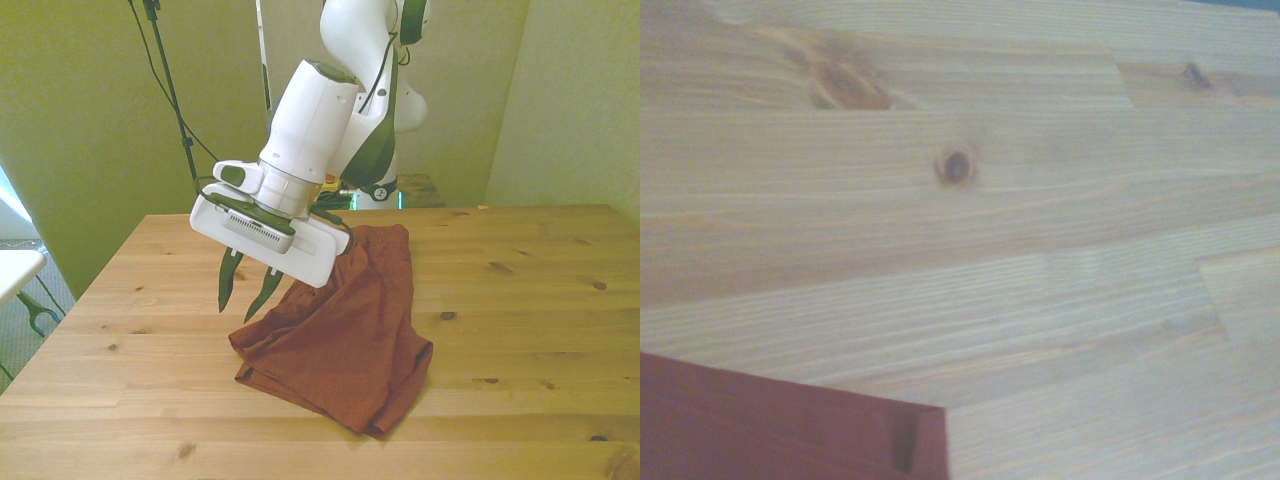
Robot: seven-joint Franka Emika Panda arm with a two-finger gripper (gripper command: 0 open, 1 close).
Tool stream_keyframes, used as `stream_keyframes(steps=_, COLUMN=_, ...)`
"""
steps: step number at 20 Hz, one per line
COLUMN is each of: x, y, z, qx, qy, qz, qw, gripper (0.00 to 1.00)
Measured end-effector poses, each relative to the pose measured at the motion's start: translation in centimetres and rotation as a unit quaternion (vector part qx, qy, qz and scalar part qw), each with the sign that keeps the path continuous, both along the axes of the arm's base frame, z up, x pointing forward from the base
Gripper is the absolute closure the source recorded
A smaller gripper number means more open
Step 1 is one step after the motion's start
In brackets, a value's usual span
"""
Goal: Fold the shorts
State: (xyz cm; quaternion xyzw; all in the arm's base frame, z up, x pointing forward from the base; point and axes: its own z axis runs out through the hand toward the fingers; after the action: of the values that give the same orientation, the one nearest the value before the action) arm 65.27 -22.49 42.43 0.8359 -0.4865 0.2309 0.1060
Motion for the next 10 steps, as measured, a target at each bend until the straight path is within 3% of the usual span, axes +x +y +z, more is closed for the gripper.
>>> stream_keyframes(steps=4, x=-1.8, y=4.7, z=0.6, qx=0.105, qy=0.010, qz=0.020, qw=0.9942, gripper=0.00)
stream_keyframes(steps=7, x=-5.6, y=9.3, z=2.1, qx=0.184, qy=0.027, qz=0.040, qw=0.9817, gripper=0.00)
stream_keyframes(steps=10, x=-10.3, y=13.5, z=3.6, qx=0.218, qy=0.049, qz=0.059, qw=0.9730, gripper=0.00)
